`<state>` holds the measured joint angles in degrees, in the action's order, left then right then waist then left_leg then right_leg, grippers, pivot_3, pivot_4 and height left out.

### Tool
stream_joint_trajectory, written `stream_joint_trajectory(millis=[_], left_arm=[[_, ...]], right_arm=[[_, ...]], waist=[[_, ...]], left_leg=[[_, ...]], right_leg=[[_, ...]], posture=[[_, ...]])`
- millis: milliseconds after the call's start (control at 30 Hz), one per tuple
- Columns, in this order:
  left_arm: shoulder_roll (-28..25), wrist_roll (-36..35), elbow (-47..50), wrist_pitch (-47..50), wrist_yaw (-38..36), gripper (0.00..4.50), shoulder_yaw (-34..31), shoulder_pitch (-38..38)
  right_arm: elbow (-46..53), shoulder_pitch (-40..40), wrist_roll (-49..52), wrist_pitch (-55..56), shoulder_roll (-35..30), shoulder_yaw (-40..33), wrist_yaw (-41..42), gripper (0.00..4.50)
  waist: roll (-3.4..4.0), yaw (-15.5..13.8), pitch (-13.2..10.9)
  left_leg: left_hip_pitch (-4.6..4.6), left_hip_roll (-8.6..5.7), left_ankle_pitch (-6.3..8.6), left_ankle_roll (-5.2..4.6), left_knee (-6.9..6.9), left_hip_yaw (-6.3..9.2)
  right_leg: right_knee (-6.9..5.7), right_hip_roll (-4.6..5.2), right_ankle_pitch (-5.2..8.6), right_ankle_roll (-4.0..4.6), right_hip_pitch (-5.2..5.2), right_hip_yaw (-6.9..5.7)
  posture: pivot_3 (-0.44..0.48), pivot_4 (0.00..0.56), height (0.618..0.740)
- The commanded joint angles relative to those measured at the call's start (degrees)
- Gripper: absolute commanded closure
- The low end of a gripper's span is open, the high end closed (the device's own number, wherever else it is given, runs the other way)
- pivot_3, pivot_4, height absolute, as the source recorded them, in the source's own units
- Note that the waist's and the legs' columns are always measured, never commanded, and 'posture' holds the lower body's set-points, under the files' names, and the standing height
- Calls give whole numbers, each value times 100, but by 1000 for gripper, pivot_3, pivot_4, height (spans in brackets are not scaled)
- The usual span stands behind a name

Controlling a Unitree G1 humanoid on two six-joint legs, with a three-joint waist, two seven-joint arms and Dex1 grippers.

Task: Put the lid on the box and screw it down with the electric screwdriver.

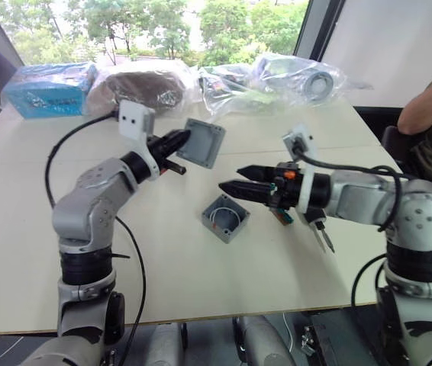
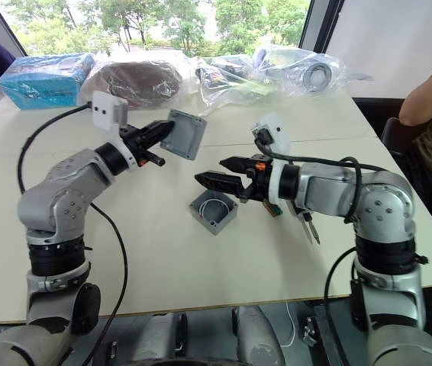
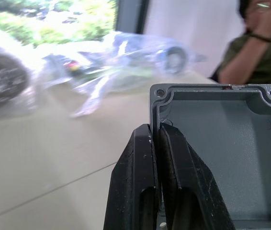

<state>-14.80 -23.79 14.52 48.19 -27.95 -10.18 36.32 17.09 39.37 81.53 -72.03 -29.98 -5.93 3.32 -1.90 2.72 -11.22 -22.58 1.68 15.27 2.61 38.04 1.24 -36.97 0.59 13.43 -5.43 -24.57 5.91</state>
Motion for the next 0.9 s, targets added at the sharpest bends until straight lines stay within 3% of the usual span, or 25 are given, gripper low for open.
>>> stream_joint_trajectory(millis=[33, 233, 333, 467, 667, 700, 833, 867, 900], left_arm=[[-17, 95, -112, -691, -200, 4448, 356, 81], [1, 50, -174, -963, -170, 4448, 565, 28], [-16, 74, -187, -1028, -151, 4500, 617, 6], [-50, 74, -153, -1064, -166, 4500, 677, -11], [-103, 18, -51, -996, -153, 4500, 729, -98], [-128, 4, -39, -961, -147, 4500, 740, -111], [-305, -142, 34, -659, -201, 4500, 727, -173], [-348, -229, 51, -572, -227, 3818, 671, -182], [-417, -316, 64, -483, -296, 3593, 626, -182]], right_arm=[[-296, 278, 1309, 413, 343, -53, -1171, 0], [-333, 281, 2331, 954, 351, 134, -2165, 0], [-279, 273, 2560, 1124, 287, 232, -2368, 677], [-217, 244, 2698, 1321, 240, 332, -2487, 1903], [-152, 246, 2727, 1548, 227, 373, -2526, 4102], [-153, 253, 2714, 1578, 215, 369, -2520, 4290], [-54, 308, 2412, 1589, 70, 291, -2214, 4308], [26, 335, 2160, 1527, -40, 292, -2034, 4308], [112, 344, 1902, 1485, -133, 301, -1829, 4308]], waist=[[1, -2, 0], [1, -2, -1], [2, -2, -1], [2, 2, -1], [2, 0, -1], [6, 2, -2], [7, 3, -3], [8, 1, -4], [10, -1, -5]], left_leg=[[0, 1, 0, 0, -1, 1], [-6, -1, 0, -1, 0, 2], [-6, -1, 0, -1, 0, 3], [-6, 0, 0, -1, 0, 2], [-7, 1, 0, -1, 0, 3], [-9, 1, 0, -1, 0, 4], [-10, 1, 0, -1, 0, 3], [-10, 1, 0, -1, 0, 3], [-11, 1, 0, -1, 0, 3]], right_leg=[[-2, -2, 0, 0, -1, -1], [3, 1, 1, 0, -1, -2], [4, 0, 1, -1, 0, -2], [4, 0, 1, 0, -1, -2], [6, -1, 2, 0, -1, -2], [9, -1, 2, 1, -1, -3], [9, -1, 2, 1, -2, -2], [9, -1, 2, 1, -3, -2], [10, -1, 2, 1, -3, -2]], posture=[[0, 150, 740], [0, 150, 740], [0, 150, 740], [0, 150, 740], [0, 150, 740], [0, 150, 740], [0, 150, 740], [0, 150, 740], [0, 150, 740]])
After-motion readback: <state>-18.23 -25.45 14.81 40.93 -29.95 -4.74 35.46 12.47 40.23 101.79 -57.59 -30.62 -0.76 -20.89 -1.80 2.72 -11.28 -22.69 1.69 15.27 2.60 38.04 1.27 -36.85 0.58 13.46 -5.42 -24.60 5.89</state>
